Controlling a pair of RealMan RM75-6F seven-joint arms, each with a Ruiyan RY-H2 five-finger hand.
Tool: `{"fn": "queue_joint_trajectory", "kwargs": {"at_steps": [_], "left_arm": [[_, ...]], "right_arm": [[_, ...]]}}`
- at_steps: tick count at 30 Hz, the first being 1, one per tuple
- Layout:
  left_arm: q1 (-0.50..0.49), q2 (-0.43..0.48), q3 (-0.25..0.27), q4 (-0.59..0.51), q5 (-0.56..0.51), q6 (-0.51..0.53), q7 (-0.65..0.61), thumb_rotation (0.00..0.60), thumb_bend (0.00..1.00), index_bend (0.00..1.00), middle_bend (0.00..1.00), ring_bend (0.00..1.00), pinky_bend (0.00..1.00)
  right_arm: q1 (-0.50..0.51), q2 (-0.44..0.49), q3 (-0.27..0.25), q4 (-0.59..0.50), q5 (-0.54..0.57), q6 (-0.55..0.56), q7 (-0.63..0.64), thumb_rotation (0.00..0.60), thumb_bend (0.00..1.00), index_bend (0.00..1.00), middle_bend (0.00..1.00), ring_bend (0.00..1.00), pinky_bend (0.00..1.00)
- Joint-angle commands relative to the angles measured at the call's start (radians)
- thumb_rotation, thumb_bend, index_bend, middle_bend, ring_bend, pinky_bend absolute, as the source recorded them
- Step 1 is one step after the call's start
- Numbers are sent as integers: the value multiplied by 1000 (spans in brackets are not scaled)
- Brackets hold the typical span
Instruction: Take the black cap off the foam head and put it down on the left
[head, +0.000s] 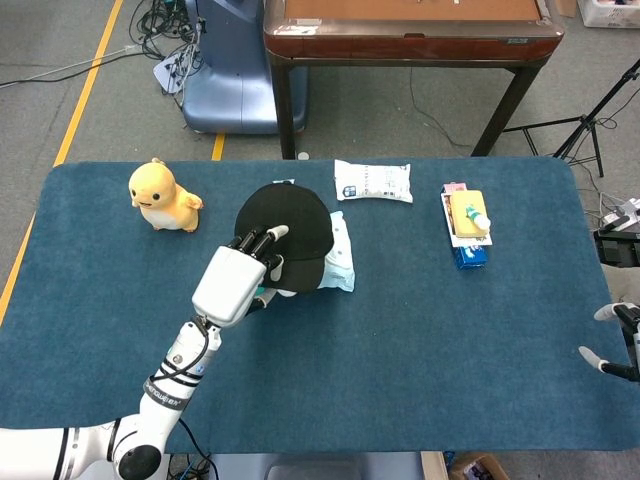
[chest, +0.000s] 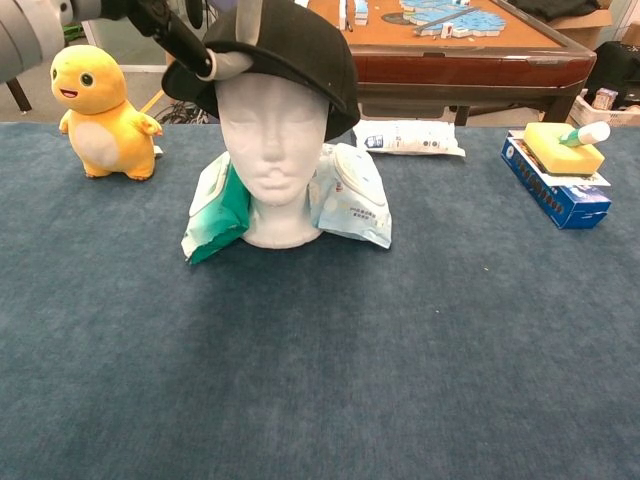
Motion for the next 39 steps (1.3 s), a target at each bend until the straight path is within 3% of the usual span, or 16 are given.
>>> {"fn": "queue_joint_trajectory", "kwargs": {"at_steps": [1, 10, 23, 39], "left_arm": [[-9, 12, -6, -18, -35, -6, 17, 600, 336, 618, 188, 174, 405], [-45, 61, -34, -72, -180, -23, 66, 600, 337, 618, 187, 174, 400], [-74, 85, -21, -102, -206, 8, 57, 600, 338, 618, 188, 174, 400], [-129, 91, -45, -106, -269, 30, 56, 600, 339, 618, 187, 174, 400]], "right_arm": [[1, 0, 0, 0, 1, -1, -1, 600, 79, 449, 448, 361, 548], [8, -2, 0, -2, 7, -14, -11, 600, 80, 449, 448, 361, 548], [15, -2, 1, -1, 20, -28, -17, 600, 79, 449, 448, 361, 548], [25, -2, 1, -1, 32, -46, -23, 600, 80, 449, 448, 361, 548]]}}
